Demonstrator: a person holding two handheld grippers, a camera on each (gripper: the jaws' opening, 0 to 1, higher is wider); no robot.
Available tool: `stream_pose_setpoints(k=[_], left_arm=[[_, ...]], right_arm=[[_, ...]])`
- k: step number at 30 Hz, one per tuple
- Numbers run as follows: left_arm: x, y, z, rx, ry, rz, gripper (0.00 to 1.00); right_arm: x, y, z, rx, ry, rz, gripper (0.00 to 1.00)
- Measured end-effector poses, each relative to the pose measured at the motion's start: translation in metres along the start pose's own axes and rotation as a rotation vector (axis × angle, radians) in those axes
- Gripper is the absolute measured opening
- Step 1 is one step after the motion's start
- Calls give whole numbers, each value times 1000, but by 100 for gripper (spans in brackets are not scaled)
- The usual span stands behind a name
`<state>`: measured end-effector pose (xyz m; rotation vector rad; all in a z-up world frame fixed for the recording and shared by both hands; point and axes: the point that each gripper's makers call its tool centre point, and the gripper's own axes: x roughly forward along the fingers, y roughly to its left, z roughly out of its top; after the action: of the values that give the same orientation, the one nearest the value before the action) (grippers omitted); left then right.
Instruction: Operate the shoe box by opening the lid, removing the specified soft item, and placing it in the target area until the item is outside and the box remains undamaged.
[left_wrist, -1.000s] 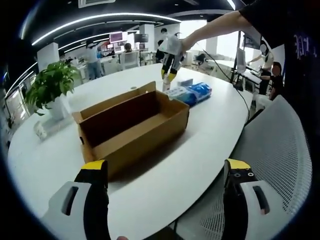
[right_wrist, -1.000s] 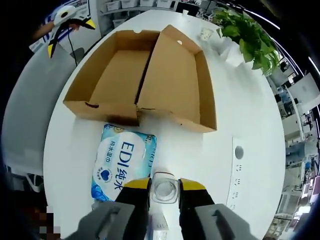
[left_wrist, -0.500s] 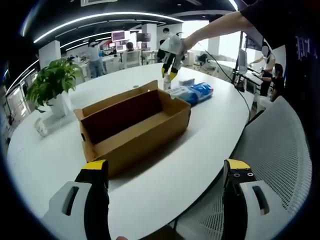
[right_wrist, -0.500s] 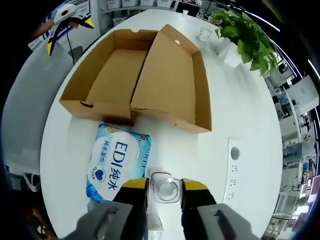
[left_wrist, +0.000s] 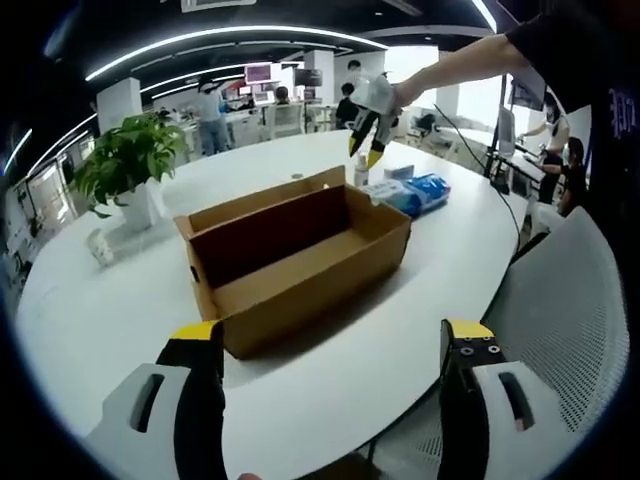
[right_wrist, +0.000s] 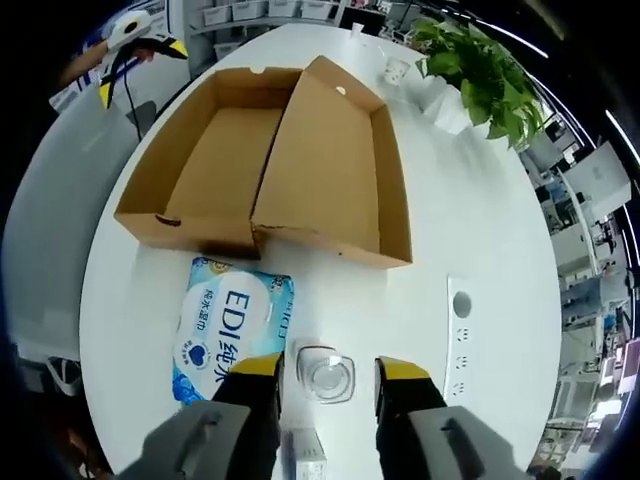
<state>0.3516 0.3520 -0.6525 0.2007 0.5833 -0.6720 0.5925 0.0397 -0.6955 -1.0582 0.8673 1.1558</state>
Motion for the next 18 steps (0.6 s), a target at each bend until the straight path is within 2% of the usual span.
stream_pose_setpoints(k=[9, 18], left_arm=[[4, 24, 0, -46, 9, 64, 73], [10, 53, 0, -122, 17, 126, 62]], right_arm=[[-6, -3, 6, 85, -28, -23, 43], [-12, -8, 22, 226, -117, -40, 47]])
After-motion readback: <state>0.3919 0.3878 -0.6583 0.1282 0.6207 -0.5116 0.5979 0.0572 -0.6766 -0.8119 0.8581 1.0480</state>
